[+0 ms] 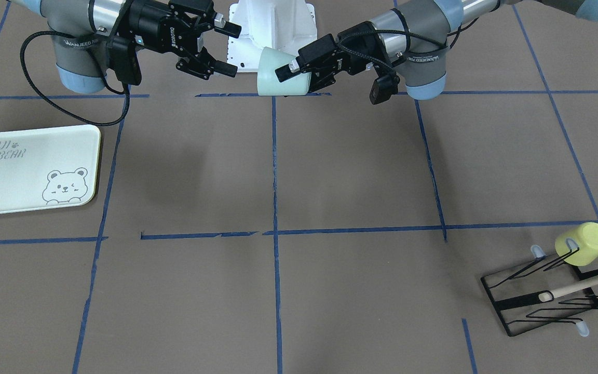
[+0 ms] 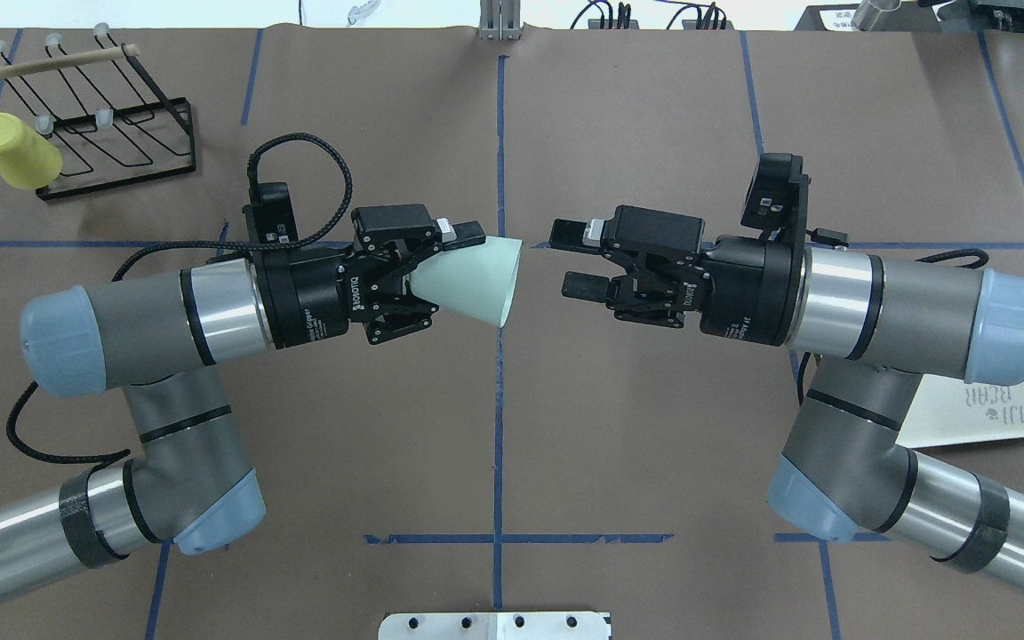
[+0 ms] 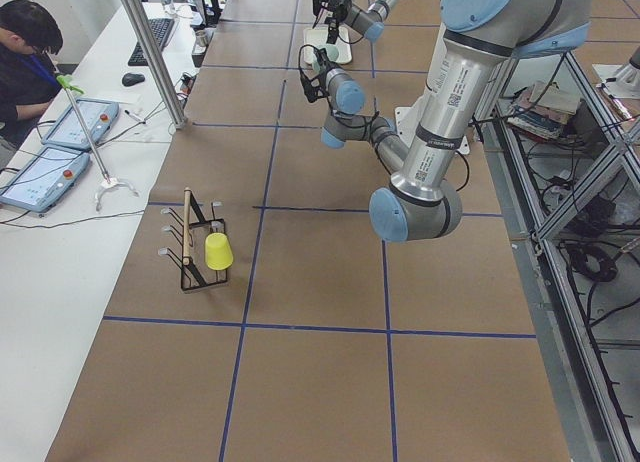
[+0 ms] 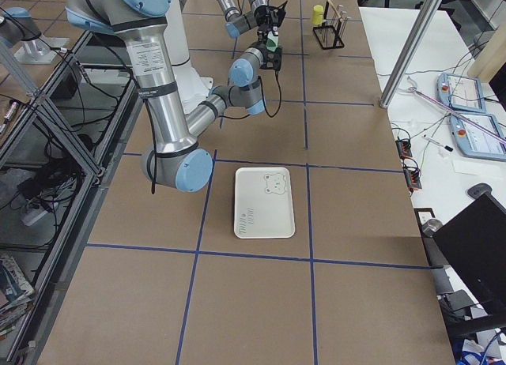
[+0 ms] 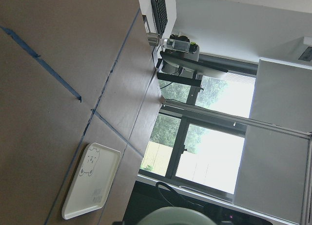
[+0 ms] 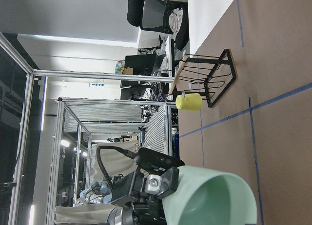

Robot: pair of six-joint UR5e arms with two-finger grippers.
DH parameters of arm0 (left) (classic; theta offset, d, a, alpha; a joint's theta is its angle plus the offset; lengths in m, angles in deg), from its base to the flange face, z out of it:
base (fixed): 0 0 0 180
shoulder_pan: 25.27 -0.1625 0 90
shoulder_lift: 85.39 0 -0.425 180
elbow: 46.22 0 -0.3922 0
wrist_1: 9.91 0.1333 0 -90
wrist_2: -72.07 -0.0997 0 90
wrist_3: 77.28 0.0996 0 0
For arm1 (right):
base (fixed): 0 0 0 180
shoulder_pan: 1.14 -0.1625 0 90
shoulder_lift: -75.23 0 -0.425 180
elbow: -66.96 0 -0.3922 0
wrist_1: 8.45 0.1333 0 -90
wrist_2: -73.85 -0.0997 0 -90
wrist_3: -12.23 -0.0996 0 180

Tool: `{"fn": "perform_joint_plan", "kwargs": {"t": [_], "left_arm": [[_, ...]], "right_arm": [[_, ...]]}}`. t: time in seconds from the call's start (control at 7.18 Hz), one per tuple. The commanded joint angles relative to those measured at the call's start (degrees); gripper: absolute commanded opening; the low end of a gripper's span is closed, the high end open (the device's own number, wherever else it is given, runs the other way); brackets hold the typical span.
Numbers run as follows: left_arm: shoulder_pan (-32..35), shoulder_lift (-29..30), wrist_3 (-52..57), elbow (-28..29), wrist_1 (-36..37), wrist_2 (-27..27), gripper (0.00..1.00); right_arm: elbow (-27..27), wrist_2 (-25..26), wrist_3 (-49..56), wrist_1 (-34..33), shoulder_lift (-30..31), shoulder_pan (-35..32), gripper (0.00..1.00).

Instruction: Left arm grabs green cup and hands to right arm on tray

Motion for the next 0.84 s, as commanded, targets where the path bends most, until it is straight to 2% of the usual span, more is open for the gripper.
{"fn": "perform_joint_plan", "kwargs": {"t": [0.0,0.7], "left_arm": [[-2.24,0.16,0.19,0.02,0.25,-2.89,0.42],[-2.42,0.6,0.28,0.54,0.33,-3.0,0.42]], "right_arm": [[-1.63,0.14,-0.42,-0.29,-1.67,0.29,0.91],[-2.69,0.05,-2.44,-0.46,-2.91,1.7,0.9]]}}
